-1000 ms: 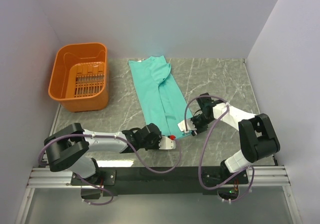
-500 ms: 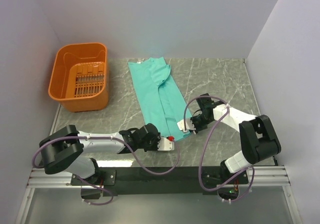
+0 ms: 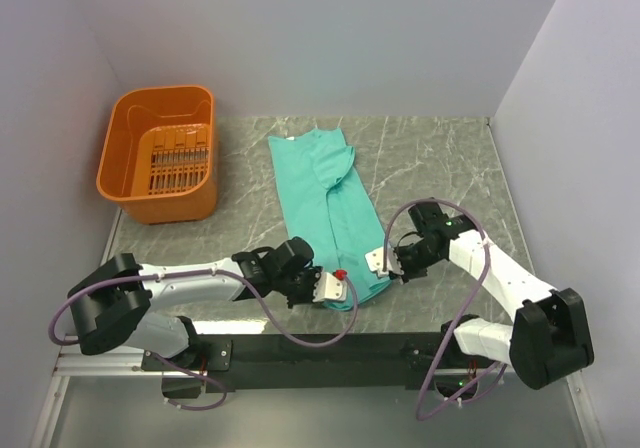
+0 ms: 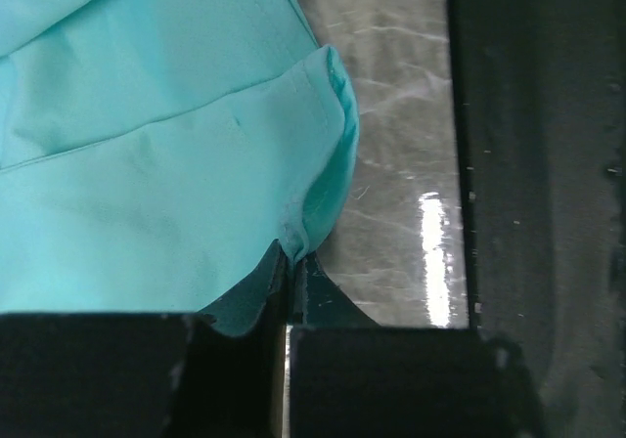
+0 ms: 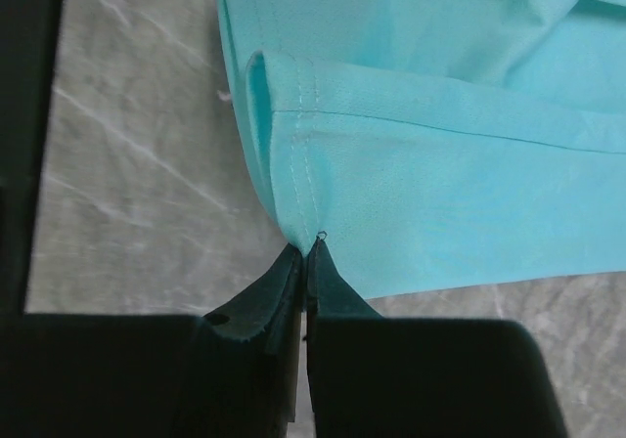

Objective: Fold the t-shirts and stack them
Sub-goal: Fold the tshirt

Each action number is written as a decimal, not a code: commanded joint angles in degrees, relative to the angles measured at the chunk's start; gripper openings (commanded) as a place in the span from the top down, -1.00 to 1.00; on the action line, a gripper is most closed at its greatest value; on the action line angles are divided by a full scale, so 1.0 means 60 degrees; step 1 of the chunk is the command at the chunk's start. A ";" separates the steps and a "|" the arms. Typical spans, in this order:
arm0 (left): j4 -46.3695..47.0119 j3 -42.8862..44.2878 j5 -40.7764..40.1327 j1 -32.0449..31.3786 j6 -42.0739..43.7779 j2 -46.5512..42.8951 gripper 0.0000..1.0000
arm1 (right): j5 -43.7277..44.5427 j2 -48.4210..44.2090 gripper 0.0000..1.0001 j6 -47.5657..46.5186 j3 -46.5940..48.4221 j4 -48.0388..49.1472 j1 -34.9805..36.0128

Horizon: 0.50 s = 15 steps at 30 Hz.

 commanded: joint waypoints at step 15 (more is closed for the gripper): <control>-0.0203 0.1494 0.3040 0.3400 0.0360 0.0167 0.99 | -0.0677 0.4180 1.00 0.2466 0.4694 -0.1593 0.0049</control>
